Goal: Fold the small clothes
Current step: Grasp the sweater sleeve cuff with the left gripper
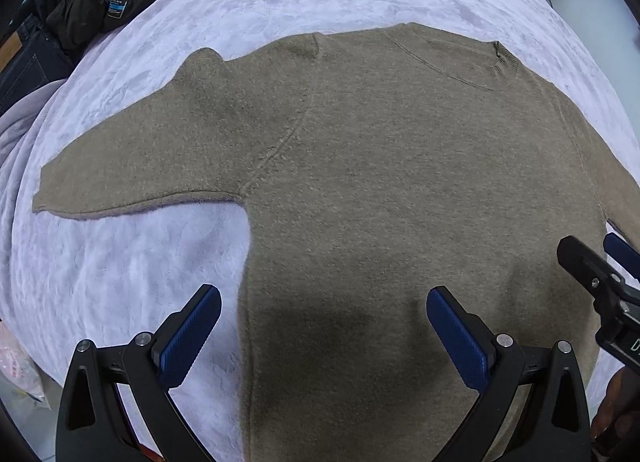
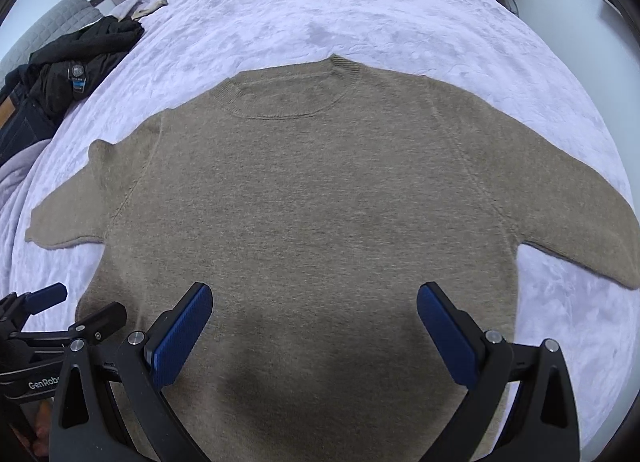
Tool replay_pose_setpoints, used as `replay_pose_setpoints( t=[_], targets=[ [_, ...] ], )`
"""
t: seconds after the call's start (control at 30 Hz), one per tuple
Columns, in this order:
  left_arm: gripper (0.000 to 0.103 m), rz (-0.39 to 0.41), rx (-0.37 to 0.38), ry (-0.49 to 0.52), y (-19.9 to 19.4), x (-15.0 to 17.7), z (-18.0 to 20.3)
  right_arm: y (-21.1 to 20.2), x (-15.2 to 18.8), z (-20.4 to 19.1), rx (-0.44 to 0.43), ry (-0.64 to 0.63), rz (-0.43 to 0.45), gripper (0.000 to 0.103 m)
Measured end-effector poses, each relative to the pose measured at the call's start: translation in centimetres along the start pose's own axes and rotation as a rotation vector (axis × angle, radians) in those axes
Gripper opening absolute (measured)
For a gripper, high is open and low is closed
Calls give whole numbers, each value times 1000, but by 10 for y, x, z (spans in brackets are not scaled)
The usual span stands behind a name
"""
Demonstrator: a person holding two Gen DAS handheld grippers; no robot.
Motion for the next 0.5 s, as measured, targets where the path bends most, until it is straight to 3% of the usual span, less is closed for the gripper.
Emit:
replay_pose_setpoints(
  t=[0.2, 0.33, 0.5],
  targets=[
    [103, 9, 24, -48, 3, -7, -25, 0, -7, -24, -9, -45, -10, 102],
    [103, 26, 83, -90, 4, -10, -48, 0, -14, -43, -18, -86, -6, 102],
    [103, 116, 185, -221, 6, -24, -117, 4, -19, -66, -41, -122, -21, 102]
  ],
)
Point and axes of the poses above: each gripper's, at about its wrist camera, not at the fingertips, and y roughly the way its jaws point, z to its right, x to its underside, the point moved 1 cm from there along y, roughly the way its jaws point, and after that the axes turned 8 degrees about -z, right-handed, at the moved point
